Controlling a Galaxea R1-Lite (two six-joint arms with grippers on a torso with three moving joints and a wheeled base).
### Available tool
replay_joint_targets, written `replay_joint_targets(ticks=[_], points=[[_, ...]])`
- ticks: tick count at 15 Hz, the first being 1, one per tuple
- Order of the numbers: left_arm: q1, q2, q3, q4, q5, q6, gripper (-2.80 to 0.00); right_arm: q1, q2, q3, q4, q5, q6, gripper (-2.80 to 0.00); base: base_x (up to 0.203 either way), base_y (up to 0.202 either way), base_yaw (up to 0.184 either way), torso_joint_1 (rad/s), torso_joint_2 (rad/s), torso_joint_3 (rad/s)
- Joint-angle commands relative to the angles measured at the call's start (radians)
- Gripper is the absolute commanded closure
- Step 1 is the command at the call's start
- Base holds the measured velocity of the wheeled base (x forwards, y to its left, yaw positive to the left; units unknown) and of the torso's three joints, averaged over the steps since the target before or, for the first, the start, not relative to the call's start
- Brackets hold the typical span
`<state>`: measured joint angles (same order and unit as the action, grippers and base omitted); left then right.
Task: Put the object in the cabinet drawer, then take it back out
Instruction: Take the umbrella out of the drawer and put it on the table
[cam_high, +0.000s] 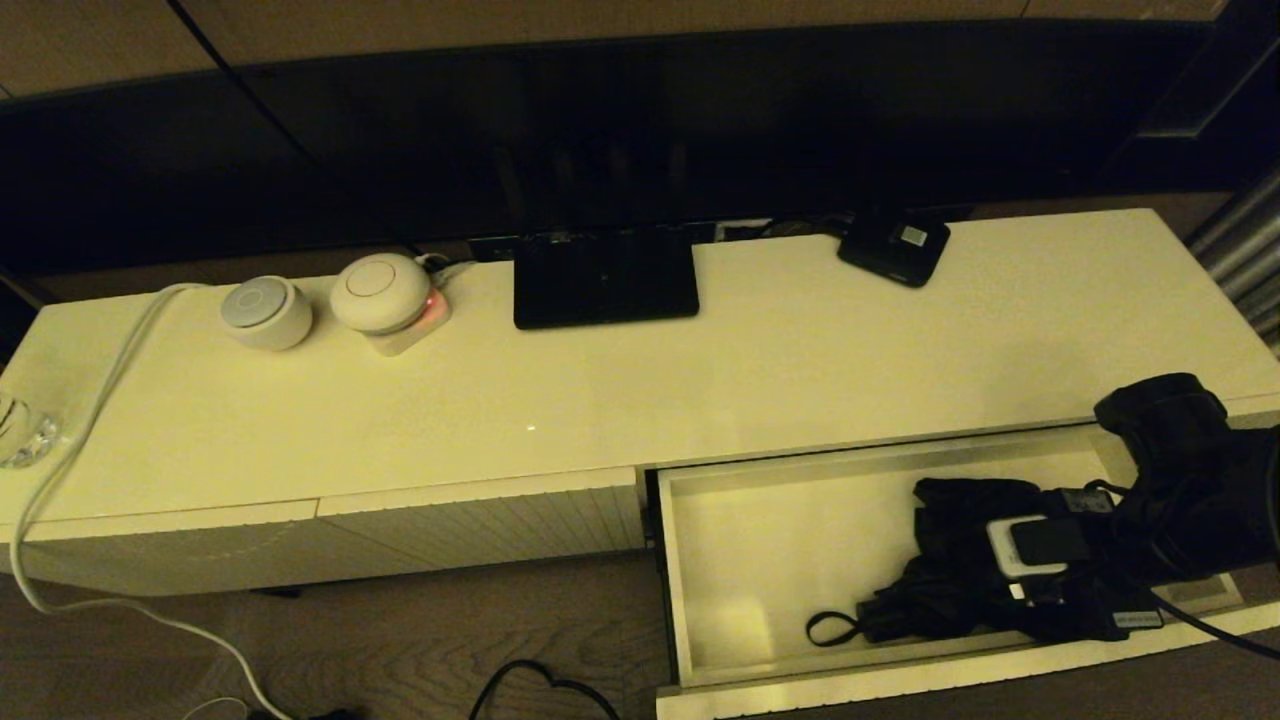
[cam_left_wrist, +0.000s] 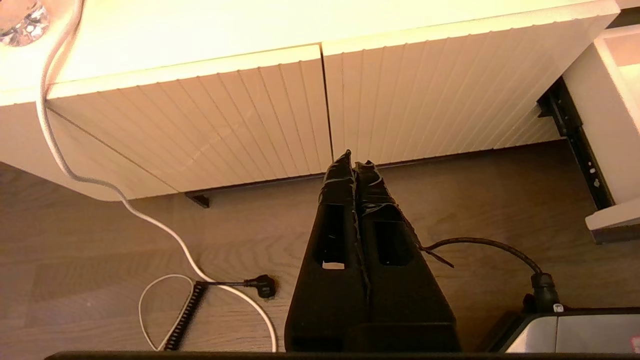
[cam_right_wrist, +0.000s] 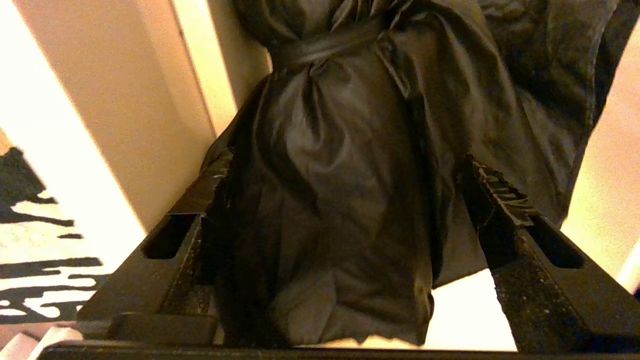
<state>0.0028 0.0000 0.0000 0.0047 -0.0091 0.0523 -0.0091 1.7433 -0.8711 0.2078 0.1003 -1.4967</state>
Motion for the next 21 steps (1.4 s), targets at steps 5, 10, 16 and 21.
replay_joint_targets(ticks=[5,10,16,21], points=[[0.000,0.000,0.003,0.000,0.000,0.000,0.00,0.003,0.053,-0.008,-0.023,0.001,-0.005,-2.80,0.000,0.000,0.000,0.000,0.00,0.000],[0.000,0.000,0.003,0.000,0.000,0.000,0.00,0.005,0.065,-0.006,-0.033,0.002,-0.005,-2.80,0.000,0.000,0.000,0.000,0.00,0.000],[0.000,0.000,0.003,0.000,0.000,0.000,0.00,0.023,0.075,-0.003,-0.038,0.004,0.022,0.00,0.000,0.000,0.000,0.000,0.00,0.000],[0.000,0.000,0.003,0.000,0.000,0.001,0.00,0.031,0.075,0.007,-0.043,0.006,0.026,0.00,0.000,0.000,0.000,0.000,0.00,0.000]])
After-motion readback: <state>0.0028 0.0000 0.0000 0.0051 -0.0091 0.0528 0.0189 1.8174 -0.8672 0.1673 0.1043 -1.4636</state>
